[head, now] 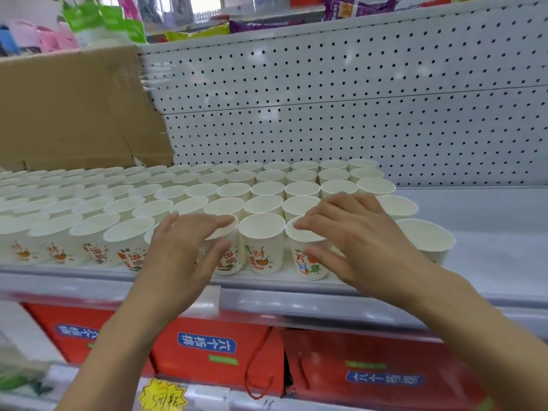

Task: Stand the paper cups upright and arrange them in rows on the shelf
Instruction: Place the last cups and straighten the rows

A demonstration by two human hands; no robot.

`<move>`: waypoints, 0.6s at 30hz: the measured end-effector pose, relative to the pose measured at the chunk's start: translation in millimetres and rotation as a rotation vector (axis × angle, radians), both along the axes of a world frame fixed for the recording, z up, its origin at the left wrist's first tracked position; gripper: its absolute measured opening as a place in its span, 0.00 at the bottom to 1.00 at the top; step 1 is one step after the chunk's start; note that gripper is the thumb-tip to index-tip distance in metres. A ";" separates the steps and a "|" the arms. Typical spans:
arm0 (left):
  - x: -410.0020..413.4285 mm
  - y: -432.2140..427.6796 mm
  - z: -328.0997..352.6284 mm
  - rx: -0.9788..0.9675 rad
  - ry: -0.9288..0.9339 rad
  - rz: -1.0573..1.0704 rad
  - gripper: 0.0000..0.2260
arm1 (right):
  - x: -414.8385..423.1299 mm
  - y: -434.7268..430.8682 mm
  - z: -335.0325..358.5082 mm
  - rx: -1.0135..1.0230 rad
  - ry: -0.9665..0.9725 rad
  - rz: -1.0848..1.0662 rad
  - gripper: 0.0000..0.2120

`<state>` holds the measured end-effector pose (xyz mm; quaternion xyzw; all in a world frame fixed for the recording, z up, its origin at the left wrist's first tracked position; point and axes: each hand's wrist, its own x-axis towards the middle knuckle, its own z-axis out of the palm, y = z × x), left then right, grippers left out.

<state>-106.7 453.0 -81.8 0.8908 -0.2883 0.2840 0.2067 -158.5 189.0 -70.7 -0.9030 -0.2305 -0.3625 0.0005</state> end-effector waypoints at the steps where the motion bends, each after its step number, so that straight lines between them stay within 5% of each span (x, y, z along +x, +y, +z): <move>1: 1.1 1.6 -1.1 0.021 -0.006 0.022 0.19 | 4.7 8.8 0.7 -0.019 -0.006 0.006 0.19; 9: 6.3 3.1 -2.2 0.108 -0.055 0.085 0.11 | 34.1 50.4 -2.1 -0.061 0.115 -0.007 0.08; 18: 5.3 6.0 -0.4 0.106 -0.034 0.059 0.12 | 30.0 47.5 4.9 -0.036 0.225 0.057 0.14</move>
